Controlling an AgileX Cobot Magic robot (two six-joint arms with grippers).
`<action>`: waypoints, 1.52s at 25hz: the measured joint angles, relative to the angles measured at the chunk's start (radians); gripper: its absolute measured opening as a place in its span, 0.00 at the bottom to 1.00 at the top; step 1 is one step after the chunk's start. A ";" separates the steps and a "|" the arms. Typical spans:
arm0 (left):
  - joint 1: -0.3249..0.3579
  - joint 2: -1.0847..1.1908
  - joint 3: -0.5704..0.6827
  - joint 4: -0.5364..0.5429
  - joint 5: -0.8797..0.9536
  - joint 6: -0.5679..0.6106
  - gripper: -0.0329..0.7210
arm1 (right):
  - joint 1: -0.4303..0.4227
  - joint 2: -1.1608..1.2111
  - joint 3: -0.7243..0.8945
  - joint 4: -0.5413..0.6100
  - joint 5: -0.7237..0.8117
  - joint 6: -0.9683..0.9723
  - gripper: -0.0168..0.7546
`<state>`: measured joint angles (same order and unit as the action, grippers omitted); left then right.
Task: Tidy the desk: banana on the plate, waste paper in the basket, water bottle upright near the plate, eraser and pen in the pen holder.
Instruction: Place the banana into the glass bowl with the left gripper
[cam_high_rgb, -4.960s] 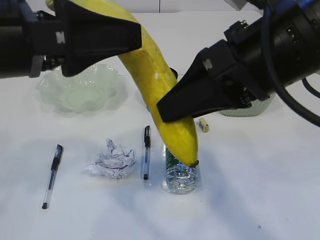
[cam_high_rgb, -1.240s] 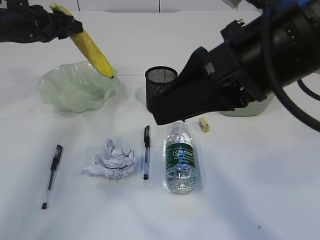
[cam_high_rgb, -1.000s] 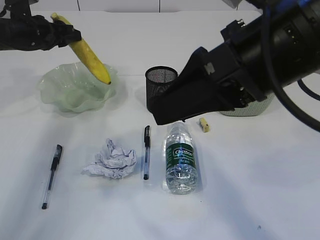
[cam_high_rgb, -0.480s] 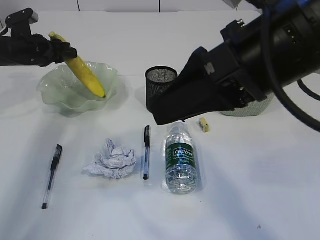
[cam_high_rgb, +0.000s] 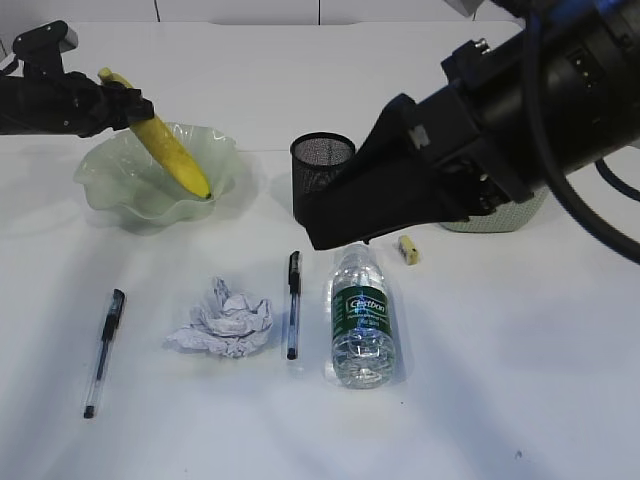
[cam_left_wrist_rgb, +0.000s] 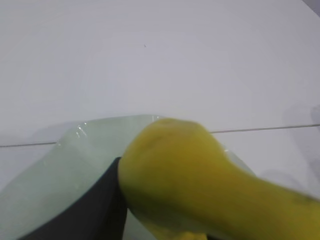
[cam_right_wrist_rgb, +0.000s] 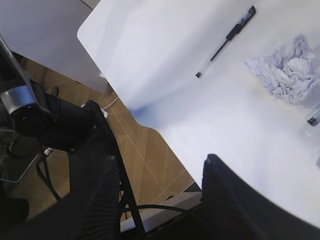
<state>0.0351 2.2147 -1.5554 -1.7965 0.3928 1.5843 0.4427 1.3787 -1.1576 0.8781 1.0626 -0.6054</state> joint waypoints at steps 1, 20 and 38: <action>0.000 0.000 0.000 0.000 0.000 0.000 0.44 | 0.000 0.000 0.000 0.000 0.000 0.000 0.54; 0.002 -0.015 0.000 0.000 -0.004 0.000 0.65 | 0.000 0.000 0.000 -0.439 0.005 0.298 0.54; 0.002 -0.206 0.000 0.321 0.029 -0.222 0.62 | -0.130 0.000 0.000 -0.811 0.000 0.512 0.54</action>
<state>0.0367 2.0087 -1.5554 -1.4756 0.4220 1.3620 0.3130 1.3787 -1.1576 0.0668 1.0630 -0.0939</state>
